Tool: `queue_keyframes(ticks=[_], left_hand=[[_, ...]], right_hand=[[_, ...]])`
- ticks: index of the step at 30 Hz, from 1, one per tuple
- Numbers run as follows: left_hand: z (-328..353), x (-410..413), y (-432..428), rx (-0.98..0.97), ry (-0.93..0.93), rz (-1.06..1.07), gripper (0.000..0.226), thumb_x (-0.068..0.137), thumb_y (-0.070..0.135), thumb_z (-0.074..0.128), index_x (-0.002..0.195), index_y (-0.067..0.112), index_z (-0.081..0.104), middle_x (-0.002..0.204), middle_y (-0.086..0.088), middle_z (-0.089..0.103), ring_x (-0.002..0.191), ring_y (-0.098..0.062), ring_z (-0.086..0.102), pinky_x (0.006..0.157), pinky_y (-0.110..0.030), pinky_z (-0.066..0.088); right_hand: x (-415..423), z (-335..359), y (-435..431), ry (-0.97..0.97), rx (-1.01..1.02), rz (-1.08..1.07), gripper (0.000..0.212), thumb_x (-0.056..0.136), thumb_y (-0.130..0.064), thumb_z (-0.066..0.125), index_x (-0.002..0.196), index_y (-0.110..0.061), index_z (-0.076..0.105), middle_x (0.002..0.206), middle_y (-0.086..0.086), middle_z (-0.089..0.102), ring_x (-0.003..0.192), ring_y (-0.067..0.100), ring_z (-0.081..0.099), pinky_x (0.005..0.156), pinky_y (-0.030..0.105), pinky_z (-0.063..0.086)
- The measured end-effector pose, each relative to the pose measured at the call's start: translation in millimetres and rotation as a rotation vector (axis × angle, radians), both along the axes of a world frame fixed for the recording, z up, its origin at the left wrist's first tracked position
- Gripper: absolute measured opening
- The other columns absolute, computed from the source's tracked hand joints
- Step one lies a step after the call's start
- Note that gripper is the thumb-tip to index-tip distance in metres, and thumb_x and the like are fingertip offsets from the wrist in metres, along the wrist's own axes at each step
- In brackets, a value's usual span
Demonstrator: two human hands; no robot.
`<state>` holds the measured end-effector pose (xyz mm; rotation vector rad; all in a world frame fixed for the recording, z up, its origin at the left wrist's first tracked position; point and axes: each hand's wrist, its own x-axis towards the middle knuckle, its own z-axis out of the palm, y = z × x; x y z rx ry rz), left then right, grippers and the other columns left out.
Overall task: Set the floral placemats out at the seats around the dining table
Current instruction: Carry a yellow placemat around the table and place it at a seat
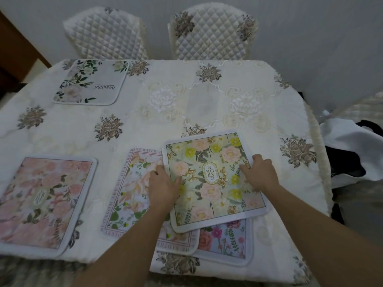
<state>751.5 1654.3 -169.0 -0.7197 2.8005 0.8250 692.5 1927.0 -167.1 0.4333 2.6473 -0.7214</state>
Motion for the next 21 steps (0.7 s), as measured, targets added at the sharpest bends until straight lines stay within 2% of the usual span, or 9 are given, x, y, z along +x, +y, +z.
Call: queue_keyframes(ticks=[2, 4, 8, 11, 14, 17, 21], left_hand=[[-1.1, -3.0, -1.5, 0.103, 0.023, 0.039, 0.044, 0.089, 0.038, 0.065, 0.117, 0.007, 0.051, 0.105, -0.008, 0.059, 0.094, -0.027, 0.059, 0.072, -0.035, 0.048], [0.7, -4.8, 0.0, 0.169, 0.061, 0.062, 0.03, 0.095, 0.034, 0.059, 0.108, 0.007, 0.056, 0.096, -0.006, 0.061, 0.086, -0.025, 0.06, 0.069, -0.035, 0.049], [13.8, -2.7, 8.8, 0.222, 0.102, 0.072, 0.023, 0.103, 0.031, 0.042, 0.107, 0.009, 0.047, 0.087, -0.003, 0.056, 0.073, -0.019, 0.055, 0.055, -0.031, 0.037], [30.8, -1.3, 13.9, 0.247, 0.152, 0.058, 0.023, 0.104, 0.032, 0.037, 0.112, 0.011, 0.041, 0.08, 0.001, 0.053, 0.066, -0.013, 0.052, 0.051, -0.028, 0.034], [49.5, -0.9, 16.1, 0.236, 0.205, 0.005, 0.02, 0.104, 0.031, 0.036, 0.104, 0.012, 0.04, 0.076, -0.002, 0.051, 0.062, -0.016, 0.05, 0.049, -0.03, 0.033], [64.7, -2.8, 17.8, 0.225, 0.243, -0.044, 0.026, 0.104, 0.033, 0.037, 0.096, 0.008, 0.04, 0.072, -0.005, 0.05, 0.061, -0.022, 0.048, 0.05, -0.033, 0.035], [83.7, -1.1, 25.2, 0.228, 0.259, -0.085, 0.031, 0.104, 0.035, 0.037, 0.09, 0.007, 0.038, 0.072, -0.006, 0.049, 0.06, -0.021, 0.045, 0.052, -0.034, 0.033]], right_hand=[[-0.2, -2.7, 1.3, 0.005, -0.105, -0.073, 0.057, 0.091, -0.044, 0.058, 0.127, -0.002, 0.042, 0.111, 0.021, 0.053, 0.096, 0.037, 0.056, 0.077, 0.041, 0.05], [2.0, -1.9, -0.3, 0.019, -0.169, -0.081, 0.047, 0.095, -0.04, 0.055, 0.119, -0.001, 0.042, 0.098, 0.015, 0.054, 0.089, 0.033, 0.056, 0.068, 0.036, 0.043], [9.4, 8.8, -2.5, 0.064, -0.244, -0.093, 0.029, 0.1, -0.033, 0.048, 0.099, -0.005, 0.044, 0.085, 0.009, 0.055, 0.076, 0.027, 0.054, 0.059, 0.034, 0.038], [15.3, 26.0, -0.2, 0.097, -0.272, -0.101, 0.026, 0.101, -0.031, 0.044, 0.099, -0.005, 0.043, 0.083, 0.007, 0.053, 0.072, 0.021, 0.051, 0.058, 0.033, 0.037], [22.6, 47.1, 6.3, 0.143, -0.275, -0.11, 0.027, 0.102, -0.032, 0.043, 0.102, -0.005, 0.044, 0.081, 0.006, 0.052, 0.066, 0.015, 0.048, 0.052, 0.03, 0.035], [29.9, 64.4, 15.0, 0.187, -0.278, -0.144, 0.029, 0.101, -0.035, 0.043, 0.103, -0.006, 0.046, 0.084, 0.008, 0.056, 0.067, 0.017, 0.052, 0.052, 0.03, 0.036], [45.8, 87.3, 27.1, 0.265, -0.287, -0.214, 0.03, 0.1, -0.037, 0.045, 0.104, -0.007, 0.051, 0.086, 0.01, 0.061, 0.071, 0.023, 0.058, 0.055, 0.032, 0.041]])
